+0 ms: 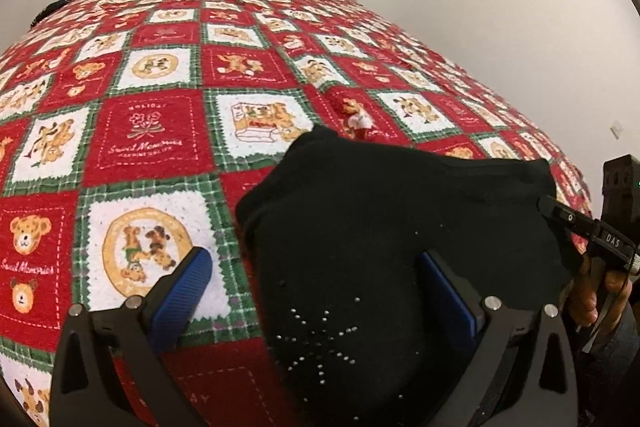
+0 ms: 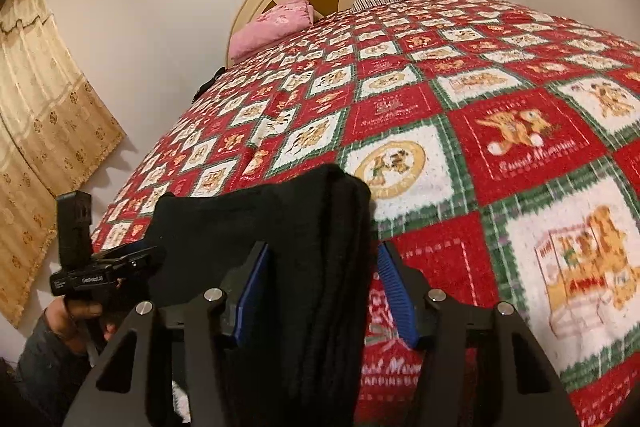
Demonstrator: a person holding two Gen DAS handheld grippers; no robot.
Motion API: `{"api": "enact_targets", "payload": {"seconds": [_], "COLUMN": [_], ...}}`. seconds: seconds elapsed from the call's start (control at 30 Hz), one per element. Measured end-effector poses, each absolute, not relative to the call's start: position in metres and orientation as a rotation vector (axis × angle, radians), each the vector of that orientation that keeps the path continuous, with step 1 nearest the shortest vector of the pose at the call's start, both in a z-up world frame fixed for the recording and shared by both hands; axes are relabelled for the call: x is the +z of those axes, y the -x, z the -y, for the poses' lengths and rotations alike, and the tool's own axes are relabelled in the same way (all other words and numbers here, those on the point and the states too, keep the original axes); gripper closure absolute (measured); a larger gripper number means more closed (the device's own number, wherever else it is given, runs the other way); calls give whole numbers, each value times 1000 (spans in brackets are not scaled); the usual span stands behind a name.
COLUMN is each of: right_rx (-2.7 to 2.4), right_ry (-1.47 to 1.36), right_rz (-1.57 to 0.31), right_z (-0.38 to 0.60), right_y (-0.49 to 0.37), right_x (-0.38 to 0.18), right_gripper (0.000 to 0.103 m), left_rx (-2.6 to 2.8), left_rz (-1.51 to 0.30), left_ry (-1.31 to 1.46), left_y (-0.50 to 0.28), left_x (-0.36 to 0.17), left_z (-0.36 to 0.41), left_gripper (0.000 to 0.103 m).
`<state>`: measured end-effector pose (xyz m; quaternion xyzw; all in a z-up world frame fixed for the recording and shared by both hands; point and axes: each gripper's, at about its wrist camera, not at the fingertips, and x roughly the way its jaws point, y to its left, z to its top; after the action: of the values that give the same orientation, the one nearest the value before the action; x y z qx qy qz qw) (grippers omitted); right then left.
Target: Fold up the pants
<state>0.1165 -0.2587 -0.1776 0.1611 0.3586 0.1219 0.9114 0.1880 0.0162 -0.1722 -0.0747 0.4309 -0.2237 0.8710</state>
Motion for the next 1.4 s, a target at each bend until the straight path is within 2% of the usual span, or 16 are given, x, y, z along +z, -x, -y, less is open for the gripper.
{"api": "enact_targets", "payload": {"seconds": [0.2,0.27,0.33,0.4,0.47,0.5,0.57,0.67,0.97,1.17,1.4], "right_rx": [253,261,270,295,342,356,355,348,412,499,627], "right_ry": [-378,-347,-333,-370,-428,-437,-419,-381,-286,-244,-197], "right_rz": [-738,-731,-732,-727,-721,-716,-708,-686,-663,-689,-725], "right_z": [260,249,244,250,256,257,253,243,217,175,95], "right_y": [-117,-121,-126,-127,-123,-120,-116,-110,-115,-156,-207], "right_x": [-181,-183,-185,-186,-185,-183,-180,-170,-133,-125,-126], "right_gripper": [48,51,52,59,71,72,74,75,75,75,75], "left_rx": [-493,-519,-527,-539,-565,-582,-611,-622,-599,-503,-308], "left_rz": [-894,-890,-890,-893,-889,-886,-886,-868,-795,-716,-677], "left_ry": [130,88,67,91,150,177,233,254,311,243,192], "left_y": [-187,-184,-184,-186,-186,-185,-185,-181,-159,-140,-128], "left_x": [-171,-170,-170,-170,-169,-170,-171,-169,-148,-118,-110], "left_z": [-9,0,4,0,-9,-13,-19,-19,-39,-72,-125], "left_gripper": [1,10,12,15,32,38,57,67,82,84,84]}}
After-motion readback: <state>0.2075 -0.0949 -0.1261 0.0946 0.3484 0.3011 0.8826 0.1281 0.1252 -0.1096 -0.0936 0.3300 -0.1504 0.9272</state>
